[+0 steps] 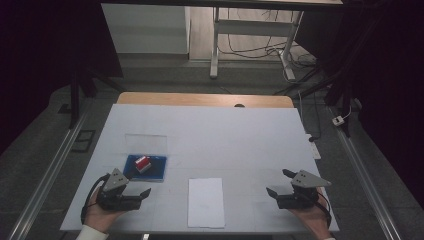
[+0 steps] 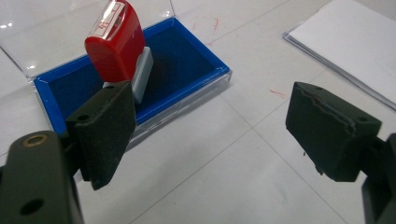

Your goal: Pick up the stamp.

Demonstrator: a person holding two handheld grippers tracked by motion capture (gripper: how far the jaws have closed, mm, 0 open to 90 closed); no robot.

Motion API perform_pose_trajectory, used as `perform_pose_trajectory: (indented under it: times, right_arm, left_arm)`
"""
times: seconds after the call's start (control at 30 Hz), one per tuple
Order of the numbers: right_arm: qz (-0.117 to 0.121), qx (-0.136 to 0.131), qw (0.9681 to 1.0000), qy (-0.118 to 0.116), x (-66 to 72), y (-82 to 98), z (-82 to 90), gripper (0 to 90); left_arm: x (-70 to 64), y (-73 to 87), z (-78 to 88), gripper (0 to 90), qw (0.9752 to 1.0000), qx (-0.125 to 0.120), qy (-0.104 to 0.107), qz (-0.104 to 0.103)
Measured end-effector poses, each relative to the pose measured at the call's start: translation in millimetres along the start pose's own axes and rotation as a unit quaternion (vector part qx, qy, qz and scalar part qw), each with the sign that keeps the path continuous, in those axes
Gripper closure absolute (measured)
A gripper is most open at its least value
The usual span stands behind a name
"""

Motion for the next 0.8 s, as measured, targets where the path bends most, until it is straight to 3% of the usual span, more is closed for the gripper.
perform_pose_trajectory:
  times: [0.1,0.53,0.8]
  right_arm:
    - [-0.005,-0.017,0.9997,-0.017,1.1,-1.0,-0.6,13.9]
    - [0.006,0.008,0.9999,-0.005,2.4,1.8,-1.6,18.6]
    - [0.0,0.0,1.0,-0.005,0.5,2.8,0.0,21.2]
  left_arm:
    - [-0.6,-0.3,-0.3,16.7,1.0,-0.002,0.001,-0.004]
    - [-1.9,-1.7,2.7,17.6,0.9998,-0.006,-0.003,-0.017]
    - [-1.8,-3.1,5.1,18.9,0.9997,-0.006,-0.004,-0.023]
Point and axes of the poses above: each handheld gripper's, and its own axes: z roughly backward along the jaws, y roughly out of its underside, x roughly to its left, the point moved 3 cm from there along -z, roughly forward along the jaws
